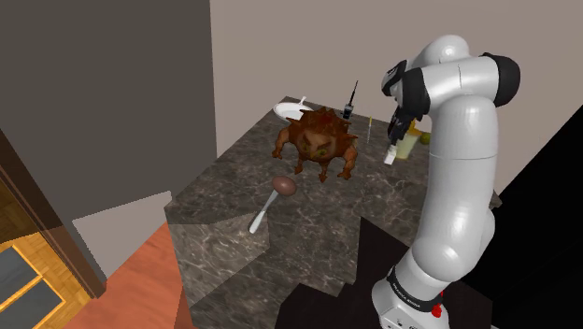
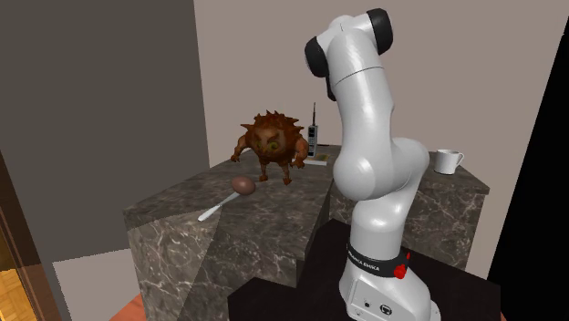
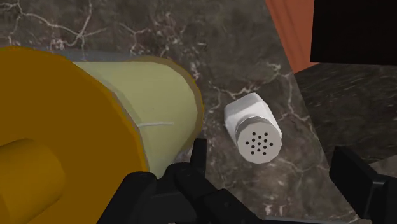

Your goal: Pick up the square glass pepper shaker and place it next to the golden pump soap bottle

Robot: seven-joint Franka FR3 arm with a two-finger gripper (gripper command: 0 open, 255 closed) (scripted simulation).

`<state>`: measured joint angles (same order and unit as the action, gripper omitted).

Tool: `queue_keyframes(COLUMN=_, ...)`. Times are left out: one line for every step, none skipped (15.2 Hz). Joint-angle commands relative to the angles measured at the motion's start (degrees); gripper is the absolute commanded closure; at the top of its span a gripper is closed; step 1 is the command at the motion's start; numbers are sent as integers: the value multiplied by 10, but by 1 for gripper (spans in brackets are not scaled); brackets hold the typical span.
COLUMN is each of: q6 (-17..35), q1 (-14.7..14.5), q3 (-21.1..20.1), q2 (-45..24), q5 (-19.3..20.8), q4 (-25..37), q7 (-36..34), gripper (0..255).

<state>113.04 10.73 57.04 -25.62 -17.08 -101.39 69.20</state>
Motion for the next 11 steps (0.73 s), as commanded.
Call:
queue_keyframes(q6=-23, q1=-1, q3=3, q2=-7, q5=12, q4=4, q7=-6, gripper=0)
queue_keyframes(q6=-40, q1=-3, q3=7, q2=-2, q5=18, q4=18, q7=-10, gripper=0)
queue_keyframes(q6=-54, q1=-4, q3=9, q2=2, q5=21, q4=30, q7=-13, gripper=0)
queue_keyframes(q6=-54, q1=-4, q3=9, q2=2, q5=21, q4=30, q7=-13, gripper=0)
queue_keyframes(q6=-54, q1=-4, q3=9, q2=2, q5=21, q4=30, q7=-13, gripper=0)
queue_keyframes(q6=-54, q1=-4, q3=9, q2=2, q5=21, q4=30, q7=-13, gripper=0)
queue_keyframes(q6=-54, q1=-4, q3=9, q2=2, q5=21, q4=30, q7=-13, gripper=0)
queue_keyframes(q6=-54, q1=-4, q3=9, q2=2, q5=21, q4=30, q7=-13, gripper=0)
queue_keyframes(q6=-54, q1=-4, q3=9, q2=2, q5=21, q4=30, q7=-13, gripper=0)
queue_keyframes(q6=-54, q1=-4, q3=9, q2=2, q5=21, q4=30, q7=-13, gripper=0)
queue_keyframes(q6=-54, q1=-4, q3=9, q2=2, q5=21, q4=30, q7=-13, gripper=0)
